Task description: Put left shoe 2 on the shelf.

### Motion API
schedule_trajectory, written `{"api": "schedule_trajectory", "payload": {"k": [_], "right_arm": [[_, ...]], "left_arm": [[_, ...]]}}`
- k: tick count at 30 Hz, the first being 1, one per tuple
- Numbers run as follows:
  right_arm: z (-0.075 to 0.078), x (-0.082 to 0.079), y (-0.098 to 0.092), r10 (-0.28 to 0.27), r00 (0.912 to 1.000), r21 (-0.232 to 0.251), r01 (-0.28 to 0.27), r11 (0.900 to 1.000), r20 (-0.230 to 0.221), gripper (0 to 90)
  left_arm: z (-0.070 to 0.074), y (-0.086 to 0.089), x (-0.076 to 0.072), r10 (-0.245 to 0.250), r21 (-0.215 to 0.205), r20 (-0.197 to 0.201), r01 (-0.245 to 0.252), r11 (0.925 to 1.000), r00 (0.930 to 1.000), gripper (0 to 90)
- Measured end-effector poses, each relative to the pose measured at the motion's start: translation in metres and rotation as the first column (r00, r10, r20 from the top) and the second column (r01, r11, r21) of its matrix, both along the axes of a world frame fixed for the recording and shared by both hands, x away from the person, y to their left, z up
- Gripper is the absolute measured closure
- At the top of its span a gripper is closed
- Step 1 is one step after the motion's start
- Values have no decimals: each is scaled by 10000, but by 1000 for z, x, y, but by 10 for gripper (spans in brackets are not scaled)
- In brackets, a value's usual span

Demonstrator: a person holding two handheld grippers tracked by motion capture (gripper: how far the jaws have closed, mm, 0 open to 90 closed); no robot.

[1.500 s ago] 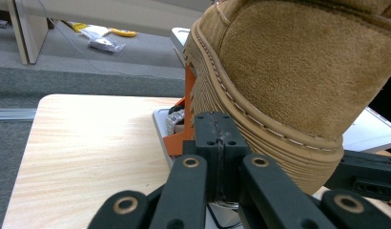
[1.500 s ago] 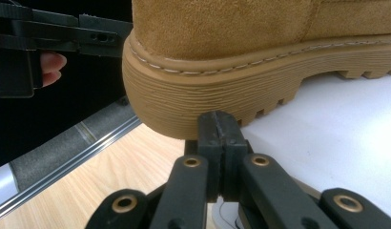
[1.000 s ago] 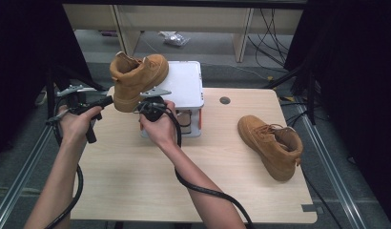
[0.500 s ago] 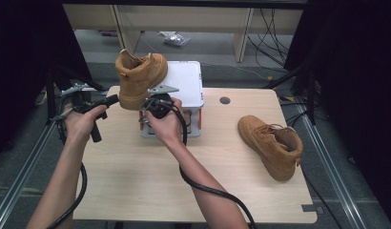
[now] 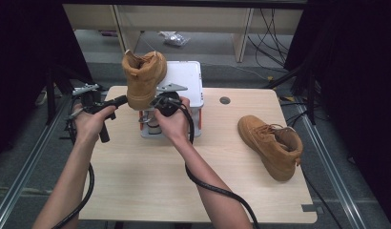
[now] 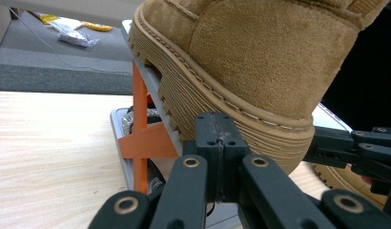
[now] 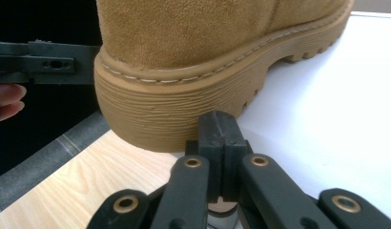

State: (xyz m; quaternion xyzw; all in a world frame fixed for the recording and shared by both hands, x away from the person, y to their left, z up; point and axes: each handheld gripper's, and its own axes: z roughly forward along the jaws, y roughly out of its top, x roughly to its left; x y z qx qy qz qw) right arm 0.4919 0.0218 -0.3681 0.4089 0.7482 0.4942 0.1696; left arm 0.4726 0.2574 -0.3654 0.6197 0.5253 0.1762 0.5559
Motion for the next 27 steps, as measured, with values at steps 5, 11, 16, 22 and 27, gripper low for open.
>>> {"api": "schedule_trajectory", "payload": {"k": [5,11,16,22,27], "right_arm": [[0,4,-5,-146,9999,-106,147,9998,52,900],[-1,7,-6,-208,9998,-92,207,9997,-30,900],[-3,8,-5,-218,9997,-123,217,9997,-95,900],[-4,9,-8,-346,9994,-189,344,9992,-58,900],[-3,9,-9,-370,9992,-387,365,9986,-126,900]], "left_arm": [[0,-6,3,-108,82,-60,109,9999,9999,896],[0,-8,6,-45,224,-150,48,9997,9999,896],[-2,-8,7,-55,189,-230,60,9998,9997,895],[-4,-12,7,-120,132,-221,122,9998,9997,895],[-4,-12,7,-155,233,-174,159,9996,9997,893]]}}
